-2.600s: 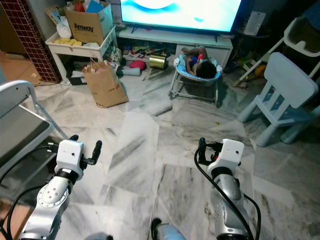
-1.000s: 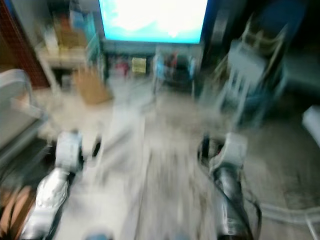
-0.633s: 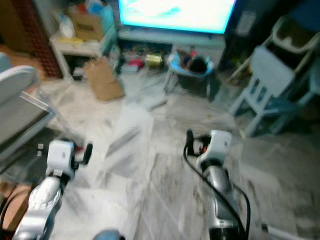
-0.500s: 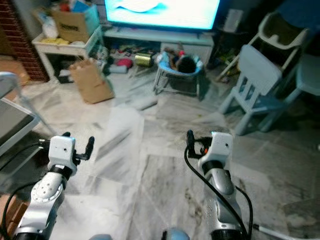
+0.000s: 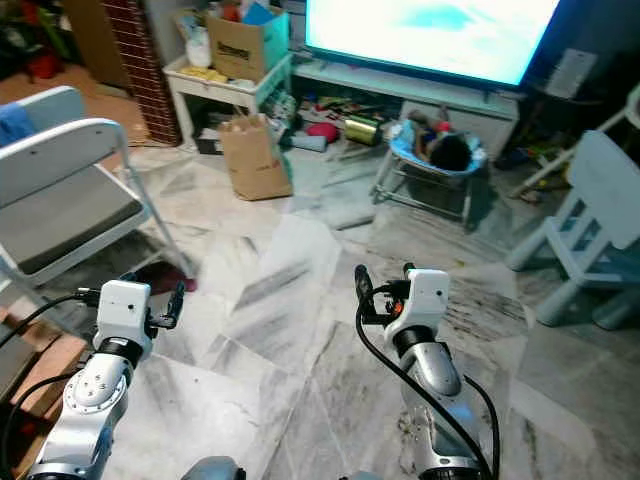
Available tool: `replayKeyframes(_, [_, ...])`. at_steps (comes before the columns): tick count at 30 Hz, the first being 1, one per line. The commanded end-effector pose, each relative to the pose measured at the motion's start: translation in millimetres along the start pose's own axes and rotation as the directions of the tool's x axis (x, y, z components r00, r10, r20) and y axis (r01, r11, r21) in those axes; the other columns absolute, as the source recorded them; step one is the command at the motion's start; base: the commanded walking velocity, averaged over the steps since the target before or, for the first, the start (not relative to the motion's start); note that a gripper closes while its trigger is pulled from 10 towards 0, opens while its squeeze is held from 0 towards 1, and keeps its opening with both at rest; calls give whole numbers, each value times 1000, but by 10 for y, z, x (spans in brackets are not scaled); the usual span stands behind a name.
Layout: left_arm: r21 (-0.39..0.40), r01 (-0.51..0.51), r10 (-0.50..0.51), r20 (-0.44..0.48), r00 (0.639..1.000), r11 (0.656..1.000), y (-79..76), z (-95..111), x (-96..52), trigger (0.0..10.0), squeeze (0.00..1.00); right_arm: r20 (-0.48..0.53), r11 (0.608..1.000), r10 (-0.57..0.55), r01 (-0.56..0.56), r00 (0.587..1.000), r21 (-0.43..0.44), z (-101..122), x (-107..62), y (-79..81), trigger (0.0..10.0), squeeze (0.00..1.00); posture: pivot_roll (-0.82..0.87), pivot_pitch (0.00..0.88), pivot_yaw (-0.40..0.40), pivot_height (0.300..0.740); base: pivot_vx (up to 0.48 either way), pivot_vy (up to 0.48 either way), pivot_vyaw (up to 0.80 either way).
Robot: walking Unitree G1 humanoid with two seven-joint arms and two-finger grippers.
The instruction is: Restocking fridge
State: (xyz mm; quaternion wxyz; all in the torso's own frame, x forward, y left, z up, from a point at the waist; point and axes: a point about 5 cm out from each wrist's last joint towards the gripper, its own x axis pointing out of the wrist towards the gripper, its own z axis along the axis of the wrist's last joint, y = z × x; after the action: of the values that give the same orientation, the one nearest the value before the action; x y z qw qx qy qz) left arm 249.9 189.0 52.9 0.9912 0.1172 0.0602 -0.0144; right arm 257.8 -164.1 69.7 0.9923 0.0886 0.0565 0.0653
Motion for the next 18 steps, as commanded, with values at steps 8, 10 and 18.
replayKeyframes(8, [37,-29,29,-9,1000,999,48,-18,-3,10000,0,48,999,-52,52,997,8,90,-1,-68,10000,0,42,34,-30,740,0,0,463])
replayKeyframes(10, [38,-28,28,-7,1000,999,46,-18,2,10000,0,44,997,-77,77,996,4,89,8,-104,10000,0,41,30,-28,740,0,0,0])
replayKeyframes(18, [38,-61,61,-5,998,997,79,-34,-12,10000,0,39,988,-151,152,988,-34,82,7,-180,10000,0,38,21,-23,740,0,0,0])
